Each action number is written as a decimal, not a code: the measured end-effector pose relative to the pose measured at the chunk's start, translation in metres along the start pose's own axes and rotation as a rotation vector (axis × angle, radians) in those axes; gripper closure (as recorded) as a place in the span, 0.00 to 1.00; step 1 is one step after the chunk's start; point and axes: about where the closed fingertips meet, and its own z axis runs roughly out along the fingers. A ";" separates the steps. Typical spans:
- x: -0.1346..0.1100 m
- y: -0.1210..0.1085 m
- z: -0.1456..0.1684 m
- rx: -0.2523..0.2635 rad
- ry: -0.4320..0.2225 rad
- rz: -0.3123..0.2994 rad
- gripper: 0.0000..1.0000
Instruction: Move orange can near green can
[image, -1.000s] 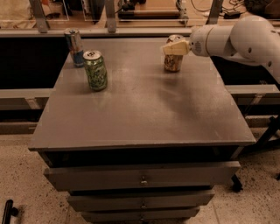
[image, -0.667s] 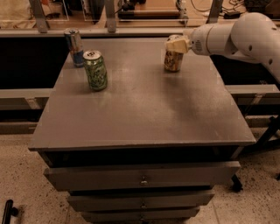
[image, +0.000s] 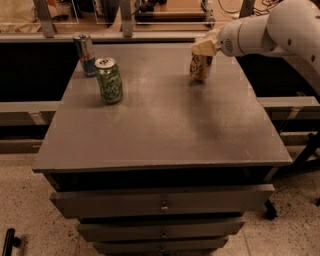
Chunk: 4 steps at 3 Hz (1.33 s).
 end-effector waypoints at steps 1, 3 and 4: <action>-0.021 0.004 -0.009 -0.038 -0.027 -0.008 1.00; -0.053 0.062 -0.003 -0.193 -0.147 -0.006 1.00; -0.060 0.112 0.011 -0.298 -0.168 -0.052 1.00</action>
Offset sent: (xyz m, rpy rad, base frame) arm -0.0323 0.0528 0.0630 0.1434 -0.0522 0.1930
